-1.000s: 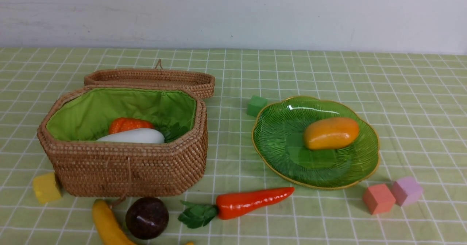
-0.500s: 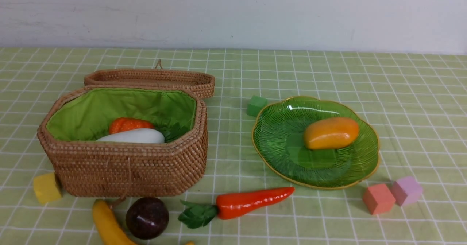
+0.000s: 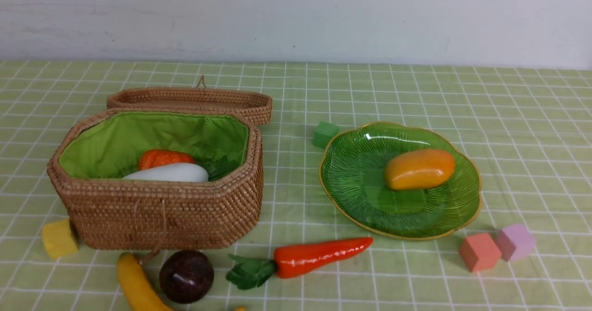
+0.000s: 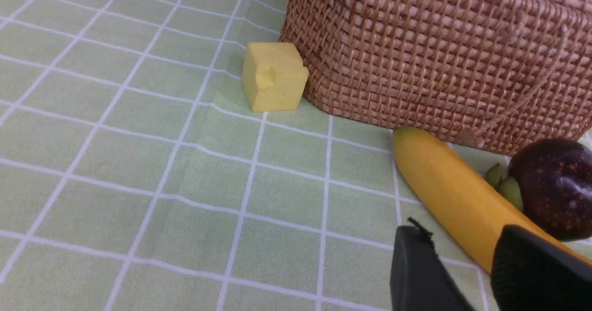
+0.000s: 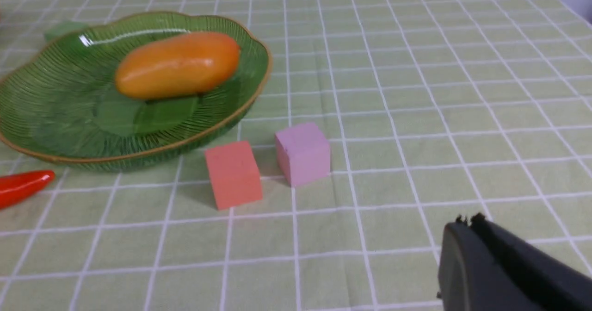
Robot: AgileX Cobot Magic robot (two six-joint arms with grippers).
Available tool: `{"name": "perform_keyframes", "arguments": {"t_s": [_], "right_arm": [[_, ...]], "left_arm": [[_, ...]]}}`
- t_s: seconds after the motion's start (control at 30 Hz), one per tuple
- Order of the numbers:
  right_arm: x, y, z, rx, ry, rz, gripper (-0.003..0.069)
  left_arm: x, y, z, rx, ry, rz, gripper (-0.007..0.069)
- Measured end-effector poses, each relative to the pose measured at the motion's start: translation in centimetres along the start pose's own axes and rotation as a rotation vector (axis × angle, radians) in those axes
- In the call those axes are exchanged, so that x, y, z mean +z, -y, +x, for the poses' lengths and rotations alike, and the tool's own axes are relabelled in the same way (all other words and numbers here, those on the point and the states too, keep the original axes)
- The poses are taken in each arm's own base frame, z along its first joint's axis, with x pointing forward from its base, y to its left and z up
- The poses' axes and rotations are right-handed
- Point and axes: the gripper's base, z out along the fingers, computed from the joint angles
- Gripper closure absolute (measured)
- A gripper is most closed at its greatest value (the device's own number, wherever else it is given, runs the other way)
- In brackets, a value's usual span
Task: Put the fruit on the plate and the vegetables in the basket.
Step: Use the left arm to grab a banana and put it into the right plate
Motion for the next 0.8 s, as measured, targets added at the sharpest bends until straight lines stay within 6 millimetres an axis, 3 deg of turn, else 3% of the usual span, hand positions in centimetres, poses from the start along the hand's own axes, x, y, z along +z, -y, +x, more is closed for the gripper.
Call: {"name": "perform_keyframes", "arguments": {"t_s": [0.2, 0.8], "right_arm": [[1.3, 0.2, 2.7, 0.0, -0.052, 0.019, 0.0646], [1.4, 0.2, 2.6, -0.023, -0.013, 0.027, 0.0636]], "left_arm": [[0.0, 0.0, 0.0, 0.0, 0.0, 0.0, 0.0386], [0.0, 0.0, 0.0, 0.0, 0.0, 0.0, 0.0386]]}}
